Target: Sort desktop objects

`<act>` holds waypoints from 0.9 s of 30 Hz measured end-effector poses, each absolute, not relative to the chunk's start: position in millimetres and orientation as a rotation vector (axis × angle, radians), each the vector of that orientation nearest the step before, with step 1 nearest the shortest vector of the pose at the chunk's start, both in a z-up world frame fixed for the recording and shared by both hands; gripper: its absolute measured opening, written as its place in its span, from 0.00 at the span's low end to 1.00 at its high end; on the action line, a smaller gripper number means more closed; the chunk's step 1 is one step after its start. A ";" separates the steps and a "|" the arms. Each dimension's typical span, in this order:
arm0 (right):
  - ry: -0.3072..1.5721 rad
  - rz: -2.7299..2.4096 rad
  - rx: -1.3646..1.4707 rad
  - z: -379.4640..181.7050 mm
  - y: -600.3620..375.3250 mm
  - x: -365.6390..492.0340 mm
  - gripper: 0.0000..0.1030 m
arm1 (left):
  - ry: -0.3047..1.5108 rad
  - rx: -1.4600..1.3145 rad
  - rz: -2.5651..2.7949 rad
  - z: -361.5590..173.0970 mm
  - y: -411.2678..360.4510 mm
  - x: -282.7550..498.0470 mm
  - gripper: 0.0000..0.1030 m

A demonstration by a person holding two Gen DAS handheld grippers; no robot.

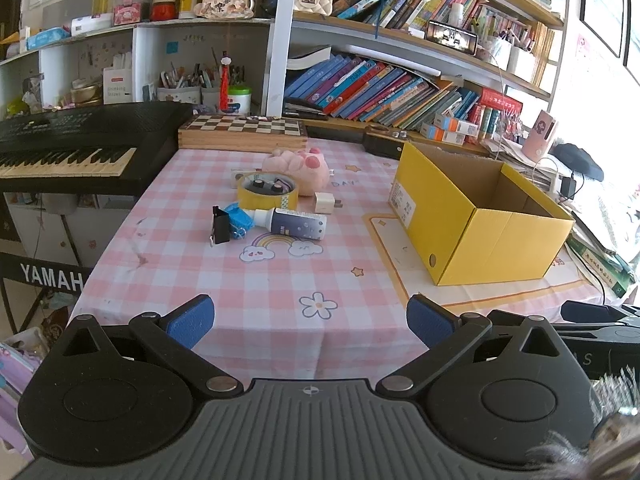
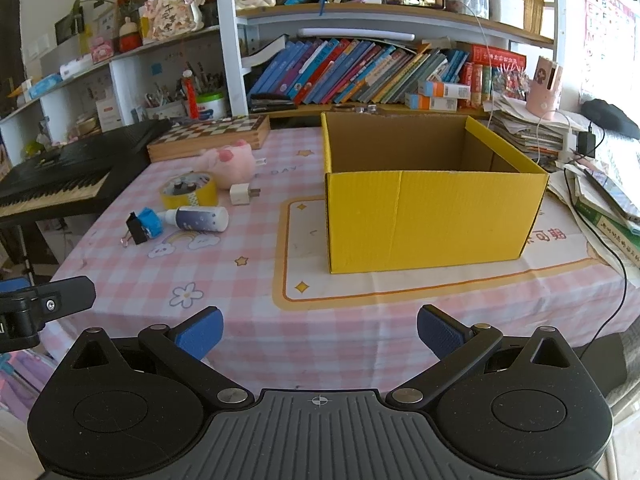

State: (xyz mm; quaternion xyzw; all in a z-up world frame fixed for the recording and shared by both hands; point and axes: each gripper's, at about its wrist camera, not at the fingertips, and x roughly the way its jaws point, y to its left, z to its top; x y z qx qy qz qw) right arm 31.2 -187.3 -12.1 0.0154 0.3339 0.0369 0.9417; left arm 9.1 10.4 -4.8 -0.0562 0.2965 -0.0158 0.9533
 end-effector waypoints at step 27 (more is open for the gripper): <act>0.664 0.166 -0.028 -4.3 -165.0 37.4 1.00 | 0.610 -0.150 -0.036 -3.7 29.5 13.4 1.00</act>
